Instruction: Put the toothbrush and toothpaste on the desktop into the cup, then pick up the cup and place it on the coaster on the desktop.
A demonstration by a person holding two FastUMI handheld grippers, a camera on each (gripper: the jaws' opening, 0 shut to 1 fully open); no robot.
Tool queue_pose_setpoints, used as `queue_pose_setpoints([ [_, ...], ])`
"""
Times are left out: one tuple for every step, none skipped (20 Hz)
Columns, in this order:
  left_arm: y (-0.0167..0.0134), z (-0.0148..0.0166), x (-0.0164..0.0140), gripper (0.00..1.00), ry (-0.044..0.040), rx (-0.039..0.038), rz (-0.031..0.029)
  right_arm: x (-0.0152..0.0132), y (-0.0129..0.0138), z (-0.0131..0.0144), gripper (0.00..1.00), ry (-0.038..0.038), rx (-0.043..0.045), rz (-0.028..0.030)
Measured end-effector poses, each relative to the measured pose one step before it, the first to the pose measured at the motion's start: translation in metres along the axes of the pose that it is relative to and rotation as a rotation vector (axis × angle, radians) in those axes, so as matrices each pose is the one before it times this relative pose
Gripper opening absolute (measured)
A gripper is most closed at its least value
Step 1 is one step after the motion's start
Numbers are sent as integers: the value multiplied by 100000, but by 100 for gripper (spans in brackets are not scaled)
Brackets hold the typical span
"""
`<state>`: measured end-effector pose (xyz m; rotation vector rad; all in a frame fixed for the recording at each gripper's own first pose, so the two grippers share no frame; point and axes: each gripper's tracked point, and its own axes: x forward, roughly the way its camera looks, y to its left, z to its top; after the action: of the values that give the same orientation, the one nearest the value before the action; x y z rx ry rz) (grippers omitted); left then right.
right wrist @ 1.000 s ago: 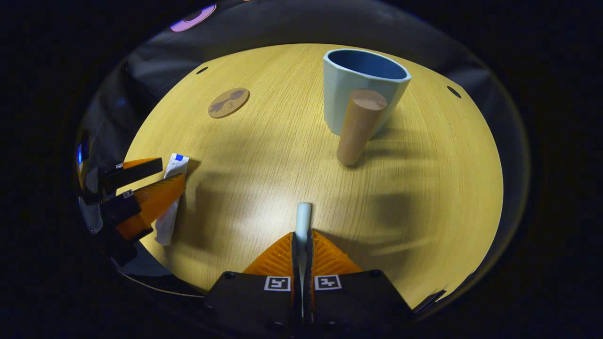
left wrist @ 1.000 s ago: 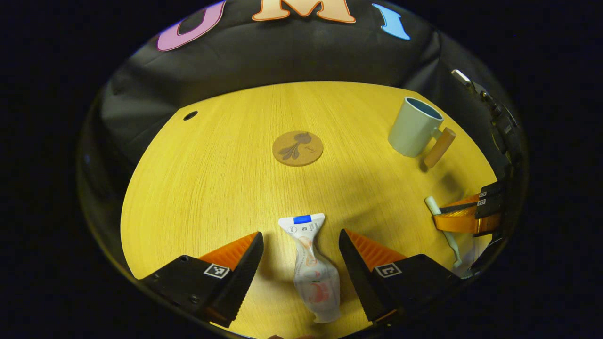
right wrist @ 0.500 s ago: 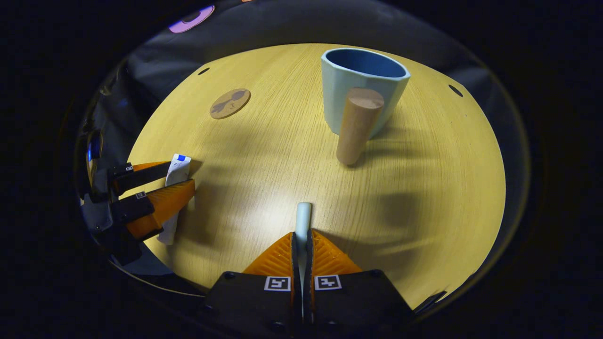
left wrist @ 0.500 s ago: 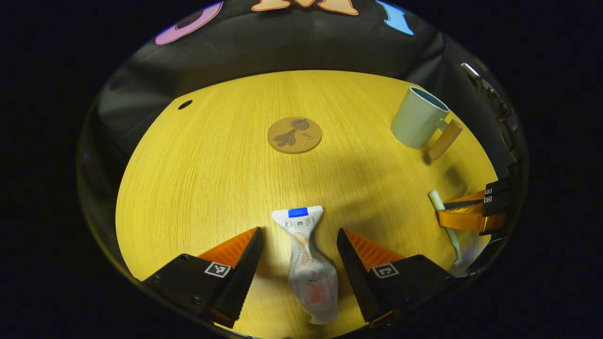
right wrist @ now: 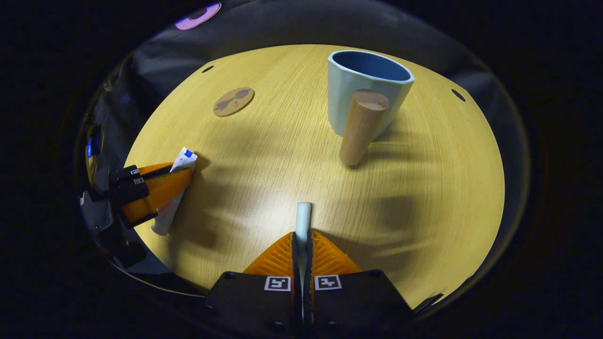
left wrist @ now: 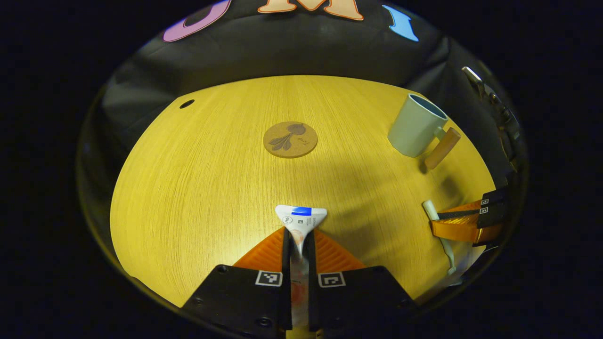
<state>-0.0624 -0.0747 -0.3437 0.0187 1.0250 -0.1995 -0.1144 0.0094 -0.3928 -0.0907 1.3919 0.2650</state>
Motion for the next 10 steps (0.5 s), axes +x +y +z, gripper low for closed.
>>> queue_pose_setpoints([
  [-74, 45, 134, 12, -603, -1028, -234, -12, -17, -47, 4, -202, -588, -298],
  [-34, 81, 51, 10, -420, -789, -33, -15, -6, 20, 4, -209, -366, -263],
  [54, -65, -95, 10, -293, -335, -16, 10, -7, 32, 4, -129, -131, -147],
  [-47, 25, 23, 10, -202, -222, -52, -11, 25, 20, 4, -144, 249, -202],
  [2, 177, 47, 9, -894, -393, -206, -171, 108, 23, 4, -202, 129, 56],
  [18, -25, 10, 7, -87, -701, -358, 103, -32, 14, 4, -203, -29, -251],
  [-23, 49, -60, 7, -452, -254, -473, -22, -33, 0, 4, -301, -65, -292],
  [-47, 11, -124, 7, -434, -704, -690, -1, -18, 65, 4, -127, -76, -292],
  [-82, 205, 46, 6, -1378, -927, -897, 13, -47, -34, 4, -142, 92, -225],
  [-54, 7, -69, 5, -908, -1194, -709, 36, -11, 96, 4, -114, 154, 18],
])
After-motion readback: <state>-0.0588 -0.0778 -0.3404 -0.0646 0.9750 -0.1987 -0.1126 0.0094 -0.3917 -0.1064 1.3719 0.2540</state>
